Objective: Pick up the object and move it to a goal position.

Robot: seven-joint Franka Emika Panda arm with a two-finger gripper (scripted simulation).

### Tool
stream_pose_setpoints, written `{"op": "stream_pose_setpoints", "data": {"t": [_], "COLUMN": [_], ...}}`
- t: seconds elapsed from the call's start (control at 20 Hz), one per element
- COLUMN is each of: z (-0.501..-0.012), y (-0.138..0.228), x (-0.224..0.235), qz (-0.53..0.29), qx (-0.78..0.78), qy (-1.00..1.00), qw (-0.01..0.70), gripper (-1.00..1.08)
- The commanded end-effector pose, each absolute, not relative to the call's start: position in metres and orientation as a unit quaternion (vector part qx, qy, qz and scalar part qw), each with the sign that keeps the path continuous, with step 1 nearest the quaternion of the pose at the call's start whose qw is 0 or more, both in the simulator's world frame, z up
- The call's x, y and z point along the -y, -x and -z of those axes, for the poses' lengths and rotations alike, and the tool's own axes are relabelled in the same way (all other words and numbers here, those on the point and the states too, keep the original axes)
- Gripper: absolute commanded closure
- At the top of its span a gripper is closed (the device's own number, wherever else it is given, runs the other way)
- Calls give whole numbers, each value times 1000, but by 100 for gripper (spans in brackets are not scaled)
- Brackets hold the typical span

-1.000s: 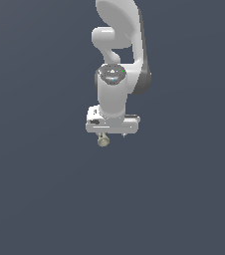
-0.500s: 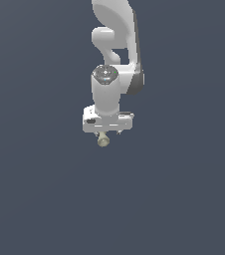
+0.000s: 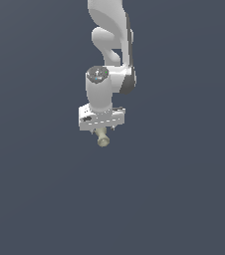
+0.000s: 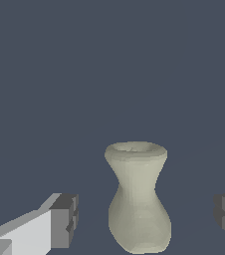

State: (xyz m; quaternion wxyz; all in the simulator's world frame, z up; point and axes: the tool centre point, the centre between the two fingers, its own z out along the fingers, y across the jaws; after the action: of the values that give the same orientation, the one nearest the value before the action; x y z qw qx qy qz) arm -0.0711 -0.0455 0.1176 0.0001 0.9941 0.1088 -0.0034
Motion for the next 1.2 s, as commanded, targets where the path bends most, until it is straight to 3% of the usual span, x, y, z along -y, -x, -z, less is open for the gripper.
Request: {"op": "stream_pose_setpoints", "data": {"t": [0.0,0.6,1.15], "z": [-115,-108,-65], "y": [77,85,86], "x": [49,54,54], "qz": [2,0,0], "qx": [-121,-134,-136], "qy": [-993,-991,-991], "qw": [0,0,0], "gripper": [-92,-92,-92]}}
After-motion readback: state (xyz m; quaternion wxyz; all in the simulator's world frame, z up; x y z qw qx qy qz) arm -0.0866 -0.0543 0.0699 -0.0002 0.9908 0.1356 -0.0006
